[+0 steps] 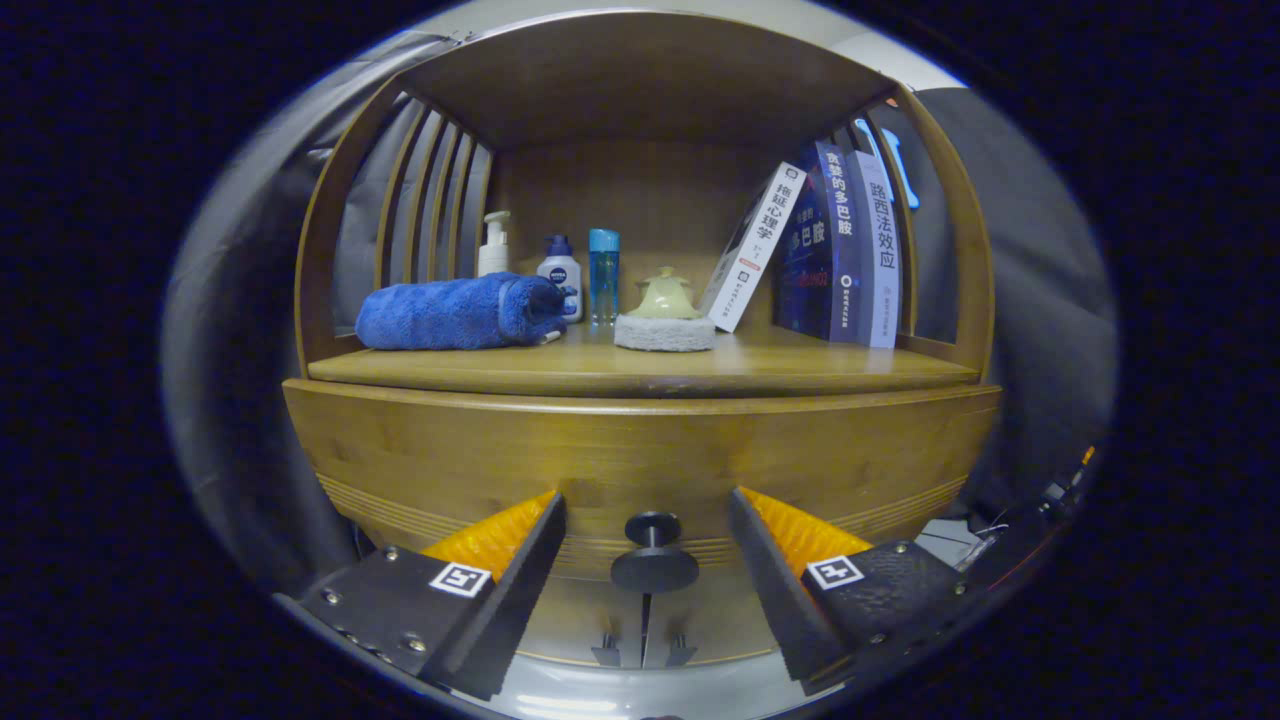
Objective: Pull open the drawer, take out the items inside it, and place them on the countertop above the cabinet.
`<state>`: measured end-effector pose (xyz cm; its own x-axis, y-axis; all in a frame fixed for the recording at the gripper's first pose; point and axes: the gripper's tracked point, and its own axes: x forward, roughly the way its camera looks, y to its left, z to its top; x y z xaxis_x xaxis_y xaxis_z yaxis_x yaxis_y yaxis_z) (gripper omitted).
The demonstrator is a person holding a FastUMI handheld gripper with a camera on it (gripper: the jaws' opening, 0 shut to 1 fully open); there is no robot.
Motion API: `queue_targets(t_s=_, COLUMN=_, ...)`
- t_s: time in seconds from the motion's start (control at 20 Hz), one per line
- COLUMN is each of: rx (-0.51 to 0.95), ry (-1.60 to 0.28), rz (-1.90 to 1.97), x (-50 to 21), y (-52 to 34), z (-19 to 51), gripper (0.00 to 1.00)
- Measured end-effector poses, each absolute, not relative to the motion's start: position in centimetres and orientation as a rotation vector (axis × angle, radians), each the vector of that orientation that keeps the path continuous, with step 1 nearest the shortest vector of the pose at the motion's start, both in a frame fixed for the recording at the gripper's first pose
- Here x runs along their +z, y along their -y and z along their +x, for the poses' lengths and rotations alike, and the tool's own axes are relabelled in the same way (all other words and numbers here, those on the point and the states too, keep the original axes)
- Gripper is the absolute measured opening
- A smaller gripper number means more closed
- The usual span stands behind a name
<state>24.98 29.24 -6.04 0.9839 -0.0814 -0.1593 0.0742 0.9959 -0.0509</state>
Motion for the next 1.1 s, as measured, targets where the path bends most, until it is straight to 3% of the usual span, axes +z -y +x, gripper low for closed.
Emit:
queue_targets(t_s=0.7, rx=-0.074, ry=-0.179, rz=-0.004, x=-6.1, y=-29.5, z=25.1, gripper=0.99)
queue_targets(t_s=1.1, rx=-0.005, ry=-0.112, rz=-0.027, x=-0.9, y=-29.7, z=20.4, gripper=0.99)
